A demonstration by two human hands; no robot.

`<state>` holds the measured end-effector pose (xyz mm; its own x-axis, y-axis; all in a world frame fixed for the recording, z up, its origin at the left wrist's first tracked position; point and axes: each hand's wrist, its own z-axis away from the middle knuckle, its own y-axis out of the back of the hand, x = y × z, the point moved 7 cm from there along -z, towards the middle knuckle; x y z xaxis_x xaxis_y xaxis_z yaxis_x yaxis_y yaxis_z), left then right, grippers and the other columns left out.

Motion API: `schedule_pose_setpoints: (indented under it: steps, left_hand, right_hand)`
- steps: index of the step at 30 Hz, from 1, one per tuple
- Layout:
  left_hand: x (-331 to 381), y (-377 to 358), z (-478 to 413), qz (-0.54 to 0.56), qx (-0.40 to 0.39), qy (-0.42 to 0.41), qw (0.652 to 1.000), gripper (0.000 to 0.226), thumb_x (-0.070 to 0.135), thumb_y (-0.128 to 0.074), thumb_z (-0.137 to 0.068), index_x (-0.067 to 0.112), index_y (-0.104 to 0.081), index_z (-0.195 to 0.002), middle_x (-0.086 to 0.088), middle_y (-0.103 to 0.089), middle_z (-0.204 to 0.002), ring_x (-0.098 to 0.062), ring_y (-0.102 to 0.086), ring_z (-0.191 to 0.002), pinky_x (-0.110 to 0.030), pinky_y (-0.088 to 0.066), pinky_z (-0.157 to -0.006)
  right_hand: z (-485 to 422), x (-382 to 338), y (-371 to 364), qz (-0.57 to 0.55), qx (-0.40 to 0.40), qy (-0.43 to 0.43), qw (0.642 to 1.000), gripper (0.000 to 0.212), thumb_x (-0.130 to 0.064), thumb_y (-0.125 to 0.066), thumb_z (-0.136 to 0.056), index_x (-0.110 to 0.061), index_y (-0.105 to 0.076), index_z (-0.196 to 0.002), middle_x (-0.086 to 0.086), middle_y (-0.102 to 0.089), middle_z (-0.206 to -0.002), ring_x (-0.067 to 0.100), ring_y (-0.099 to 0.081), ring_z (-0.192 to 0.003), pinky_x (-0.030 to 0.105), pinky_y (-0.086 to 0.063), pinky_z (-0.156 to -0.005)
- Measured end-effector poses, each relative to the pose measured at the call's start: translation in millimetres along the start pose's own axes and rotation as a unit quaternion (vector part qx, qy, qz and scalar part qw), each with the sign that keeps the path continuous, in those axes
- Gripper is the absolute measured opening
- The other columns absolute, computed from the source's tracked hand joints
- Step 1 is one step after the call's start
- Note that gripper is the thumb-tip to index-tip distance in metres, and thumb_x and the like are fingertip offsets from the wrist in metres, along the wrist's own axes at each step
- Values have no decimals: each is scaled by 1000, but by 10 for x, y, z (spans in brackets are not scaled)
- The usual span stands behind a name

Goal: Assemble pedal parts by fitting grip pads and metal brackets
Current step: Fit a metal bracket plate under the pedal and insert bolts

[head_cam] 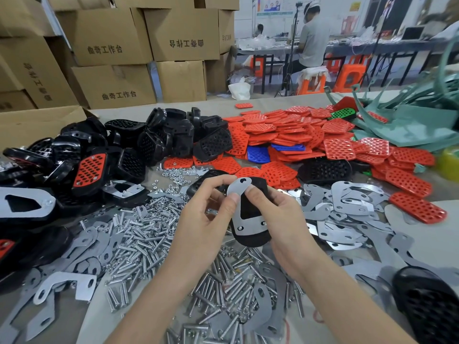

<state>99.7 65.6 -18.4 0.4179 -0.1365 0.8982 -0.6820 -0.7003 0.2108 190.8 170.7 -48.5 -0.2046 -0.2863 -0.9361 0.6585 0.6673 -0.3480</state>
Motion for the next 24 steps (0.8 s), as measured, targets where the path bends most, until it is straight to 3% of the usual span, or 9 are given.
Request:
schedule_pose_setpoints:
  steps: [4,7,12,16,20,24]
  left_hand:
    - [10,2,4,-7,-2,-6,1000,22,31,-62,-98,50,-63,-110,20,-59,-78,1,-59,-75,-12,-46,-64]
    - [12,-8,2,-14,-8,-11,1000,20,39,-61,-95,52,-62,-109,19,-57,-76,2,-55,-70,-15,-46,-62]
    - [-38,2,-11,-9,-3,-2,1000,23,30,-62,-99,52,-61,-107,18,-54,-74,0,-55,-72,-13,-45,-64]
    - [-71,-15,-16,-16,-5,9,1000,22,30,-62,-99,51,-60,-106,11,-55,-74,-6,-57,-73,-23,-50,-64]
    - [-103,-15,-22,-7,-7,25,1000,19,29,-62,-99,47,-60,-105,-3,-59,-78,-13,-58,-71,-22,-48,-60]
    - [-119,-6,-21,-6,-3,32,999,18,27,-62,-99,45,-60,-103,9,-58,-70,-1,-55,-63,-12,-43,-55]
  right_hand:
    - [4,13,25,6,12,-6,1000,14,-30,-70,-96,-22,-82,-97,11,-80,-91,19,-73,-73,25,-57,-59]
    - [-3,26,36,14,17,-5,1000,14,-29,-70,-96,-21,-81,-98,12,-80,-91,20,-72,-72,25,-57,-58]
    - [-43,44,37,16,17,-2,1000,18,-30,-71,-95,-16,-79,-103,15,-79,-97,22,-73,-77,29,-58,-64]
    - [-47,60,40,11,13,-6,1000,16,-29,-71,-96,-18,-81,-100,14,-79,-94,22,-73,-75,29,-58,-62]
    - [-38,65,33,25,11,-3,1000,16,-30,-69,-97,-17,-80,-99,14,-79,-91,22,-72,-73,30,-57,-61]
    - [-37,49,9,32,-11,-3,999,17,-27,-65,-100,-18,-80,-100,14,-79,-93,24,-72,-78,34,-57,-69]
